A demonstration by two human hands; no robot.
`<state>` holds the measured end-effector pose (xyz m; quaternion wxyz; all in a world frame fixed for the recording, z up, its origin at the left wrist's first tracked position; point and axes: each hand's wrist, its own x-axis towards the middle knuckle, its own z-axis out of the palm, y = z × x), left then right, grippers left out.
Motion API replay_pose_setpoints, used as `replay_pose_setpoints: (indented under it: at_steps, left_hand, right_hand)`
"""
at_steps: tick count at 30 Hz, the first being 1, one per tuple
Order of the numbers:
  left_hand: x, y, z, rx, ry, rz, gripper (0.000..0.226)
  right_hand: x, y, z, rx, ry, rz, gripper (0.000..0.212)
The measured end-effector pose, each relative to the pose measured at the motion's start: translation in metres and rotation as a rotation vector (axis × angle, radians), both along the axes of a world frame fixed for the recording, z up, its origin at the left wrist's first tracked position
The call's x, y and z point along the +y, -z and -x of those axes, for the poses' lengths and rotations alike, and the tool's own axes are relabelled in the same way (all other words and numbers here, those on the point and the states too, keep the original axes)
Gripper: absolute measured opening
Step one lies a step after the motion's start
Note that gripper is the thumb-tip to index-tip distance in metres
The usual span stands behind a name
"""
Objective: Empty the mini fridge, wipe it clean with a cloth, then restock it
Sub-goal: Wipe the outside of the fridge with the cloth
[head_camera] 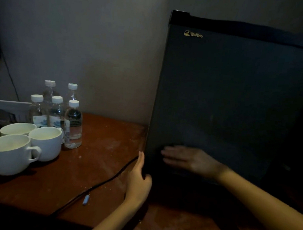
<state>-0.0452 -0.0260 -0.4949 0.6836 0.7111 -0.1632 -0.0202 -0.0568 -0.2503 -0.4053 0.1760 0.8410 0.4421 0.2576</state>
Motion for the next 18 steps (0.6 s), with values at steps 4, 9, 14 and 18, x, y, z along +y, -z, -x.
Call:
replay_pose_setpoints:
  at_steps: [4, 9, 14, 18]
  left_hand:
    - [-0.012, 0.003, 0.006, -0.129, 0.012, -0.065, 0.096]
    - [-0.015, 0.013, 0.004, -0.364, -0.144, -0.204, 0.099]
    - [-0.018, 0.015, 0.006, -0.626, -0.072, -0.415, 0.101]
    - [-0.026, 0.018, 0.007, -0.699, -0.015, -0.63, 0.099]
  right_hand:
    - [0.031, -0.042, -0.011, -0.188, 0.096, -0.395, 0.046]
    - [0.047, 0.014, -0.021, -0.122, 0.07, -0.314, 0.037]
    - [-0.015, 0.07, 0.019, 0.14, 0.09, 0.014, 0.037]
    - [-0.038, -0.001, 0.038, -0.009, 0.109, -0.017, 0.04]
